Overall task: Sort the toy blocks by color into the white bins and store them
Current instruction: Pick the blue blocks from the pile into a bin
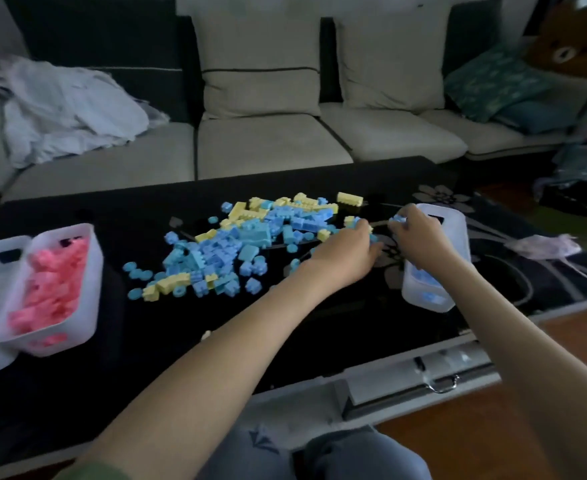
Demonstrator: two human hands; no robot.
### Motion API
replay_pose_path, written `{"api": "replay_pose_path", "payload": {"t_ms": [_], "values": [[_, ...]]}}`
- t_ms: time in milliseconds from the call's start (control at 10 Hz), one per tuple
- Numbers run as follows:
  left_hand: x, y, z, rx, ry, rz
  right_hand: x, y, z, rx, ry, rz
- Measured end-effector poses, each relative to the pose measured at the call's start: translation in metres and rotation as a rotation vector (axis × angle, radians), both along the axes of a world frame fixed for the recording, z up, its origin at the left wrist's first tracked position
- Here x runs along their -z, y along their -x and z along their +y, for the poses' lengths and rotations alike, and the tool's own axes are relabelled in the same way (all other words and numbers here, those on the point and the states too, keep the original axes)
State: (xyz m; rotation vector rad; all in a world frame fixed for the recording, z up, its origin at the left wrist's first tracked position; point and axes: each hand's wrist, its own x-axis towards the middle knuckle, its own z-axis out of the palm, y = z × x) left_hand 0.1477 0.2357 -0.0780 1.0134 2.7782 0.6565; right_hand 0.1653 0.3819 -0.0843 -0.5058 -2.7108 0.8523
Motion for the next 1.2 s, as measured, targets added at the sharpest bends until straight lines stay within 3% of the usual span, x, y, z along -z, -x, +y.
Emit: {"api": "replay_pose_path", "payload": {"t_ms": [200, 400, 500, 700, 800, 900, 1000, 1100, 1200], "values": [[0.002, -0.009, 0.076, 0.055, -0.018, 0.125, 0.004, -0.010, 0.054, 0.098, -0.091, -0.201], [0.022, -0.007, 0.105, 0.132, 0.061, 0.077, 0.008, -0.007, 0.072, 0.114, -0.142, -0.129], [0.023, -0.009, 0.107, 0.124, 0.088, 0.006, 0.005, -0.006, 0.064, 0.076, -0.188, -0.156], [0.016, 0.003, 0.081, 0.223, 0.394, 0.058, 0.006, -0.004, 0.043, 0.026, -0.005, -0.295], [0.007, 0.009, 0.053, 0.310, 0.412, 0.090, 0.000, -0.006, 0.026, -0.072, -0.020, -0.461], [0.009, 0.020, 0.022, 0.415, 0.439, 0.115, -0.013, -0.014, 0.002, -0.130, -0.159, -0.591], [0.016, 0.026, 0.000, 0.488, 0.485, 0.201, -0.022, -0.017, -0.016, -0.233, -0.198, -0.667], [0.011, 0.020, -0.014, 0.482, 0.496, 0.429, -0.020, -0.013, -0.023, -0.279, -0.084, -0.631], [0.009, 0.013, -0.017, 0.443, 0.450, 0.644, -0.020, -0.007, -0.023, -0.264, -0.147, -0.590]]}}
